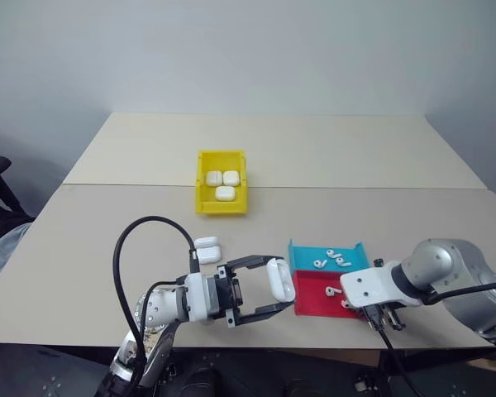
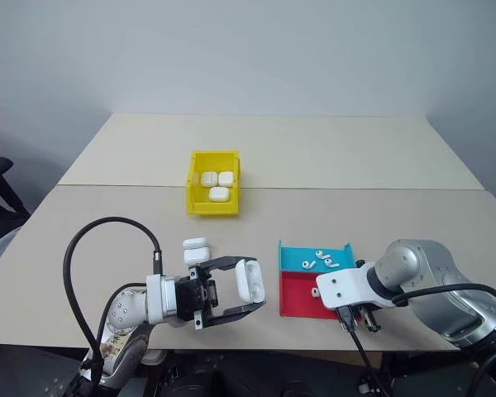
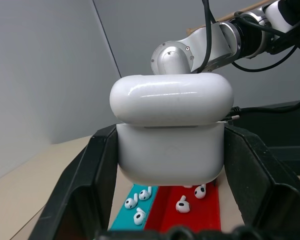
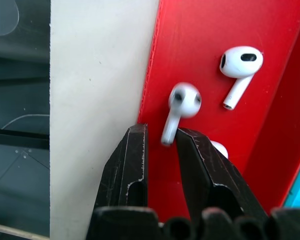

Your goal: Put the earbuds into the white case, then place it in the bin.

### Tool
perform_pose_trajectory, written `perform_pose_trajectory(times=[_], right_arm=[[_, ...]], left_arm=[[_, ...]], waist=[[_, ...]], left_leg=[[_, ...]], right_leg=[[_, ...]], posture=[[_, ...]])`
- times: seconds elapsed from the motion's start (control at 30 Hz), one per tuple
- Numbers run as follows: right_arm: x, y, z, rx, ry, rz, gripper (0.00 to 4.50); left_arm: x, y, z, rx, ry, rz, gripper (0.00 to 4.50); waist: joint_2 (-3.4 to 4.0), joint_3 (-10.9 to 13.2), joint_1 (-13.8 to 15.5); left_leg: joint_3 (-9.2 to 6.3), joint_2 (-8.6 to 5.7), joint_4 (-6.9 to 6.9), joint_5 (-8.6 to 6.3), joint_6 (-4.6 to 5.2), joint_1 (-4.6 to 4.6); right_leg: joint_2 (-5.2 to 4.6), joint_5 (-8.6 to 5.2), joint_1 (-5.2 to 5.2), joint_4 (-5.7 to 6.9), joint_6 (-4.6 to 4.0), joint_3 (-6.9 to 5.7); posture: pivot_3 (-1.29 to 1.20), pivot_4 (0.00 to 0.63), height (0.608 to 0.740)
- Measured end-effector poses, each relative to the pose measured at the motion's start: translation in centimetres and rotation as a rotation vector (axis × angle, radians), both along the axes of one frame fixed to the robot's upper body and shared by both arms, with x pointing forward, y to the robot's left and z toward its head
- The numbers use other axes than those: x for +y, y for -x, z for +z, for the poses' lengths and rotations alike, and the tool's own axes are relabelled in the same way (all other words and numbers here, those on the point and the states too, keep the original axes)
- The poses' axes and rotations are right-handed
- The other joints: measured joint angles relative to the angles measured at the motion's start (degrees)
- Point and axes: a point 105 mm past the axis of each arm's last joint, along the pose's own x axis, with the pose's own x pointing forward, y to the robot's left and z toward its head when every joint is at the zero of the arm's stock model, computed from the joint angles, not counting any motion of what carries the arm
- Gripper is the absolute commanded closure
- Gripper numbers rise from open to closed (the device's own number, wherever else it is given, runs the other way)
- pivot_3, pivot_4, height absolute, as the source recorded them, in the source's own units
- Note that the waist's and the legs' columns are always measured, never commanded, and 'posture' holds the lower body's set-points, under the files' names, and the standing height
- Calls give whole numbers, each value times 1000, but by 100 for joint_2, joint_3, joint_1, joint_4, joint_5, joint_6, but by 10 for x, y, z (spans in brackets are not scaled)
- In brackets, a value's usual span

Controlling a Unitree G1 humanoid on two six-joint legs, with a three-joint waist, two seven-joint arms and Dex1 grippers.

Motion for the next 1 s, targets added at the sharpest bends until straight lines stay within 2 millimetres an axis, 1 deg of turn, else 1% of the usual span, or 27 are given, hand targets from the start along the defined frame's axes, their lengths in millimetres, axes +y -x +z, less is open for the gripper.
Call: perform_pose_trajectory(times=[0.13, 0.4, 0.5, 0.73, 0.8, 0.87, 1.0], right_arm=[[-3, -2, -1, -3, 8, -9, 3323], [-2, -2, 0, -10, 8, -5, 3323], [2, -1, 10, -19, -36, -11, 3323], [7, 5, 45, -52, -157, -75, 3323], [10, 9, 47, -31, -188, -88, 3323], [11, 13, 44, -13, -193, -95, 3323], [4, 7, 40, -68, -146, -123, 3323]], left_arm=[[0, 0, 0, -6, -3, 1, 1593], [0, 1, 0, -13, 1, 3, 1593], [1, 1, 0, -13, 1, 5, 1593], [1, 0, 0, -12, -3, 10, 1593], [2, 0, -1, -12, -3, 10, 1593], [1, 0, 0, -12, -3, 10, 1593], [1, 0, 0, -13, -3, 9, 1593]], waist=[[0, 0, -4], [0, 0, -7], [0, 0, -8], [0, 0, -2], [0, 0, -1], [0, 0, -2], [0, 0, -11]], left_leg=[[0, 0, 0, 0, 0, 0], [0, 0, 0, 0, 0, 0], [0, 0, 0, 0, 0, 0], [-1, 2, 0, -1, 1, 0], [-1, 1, 0, -1, 1, 0], [-1, 1, 0, -1, 1, 0], [0, 1, 0, -1, 1, 0]], right_leg=[[0, 0, 0, 1, 0, 0], [0, 0, 0, 0, 0, 0], [0, 0, 0, 0, 0, 0], [0, 0, 1, -1, 0, 0], [0, 0, 1, -1, 0, 0], [0, 0, 1, 0, 0, 0], [0, 0, -1, 0, 0, 1]], posture=[[0, 150, 740], [0, 150, 740], [0, 150, 740], [0, 150, 740], [0, 150, 740], [0, 150, 740], [0, 150, 740]])
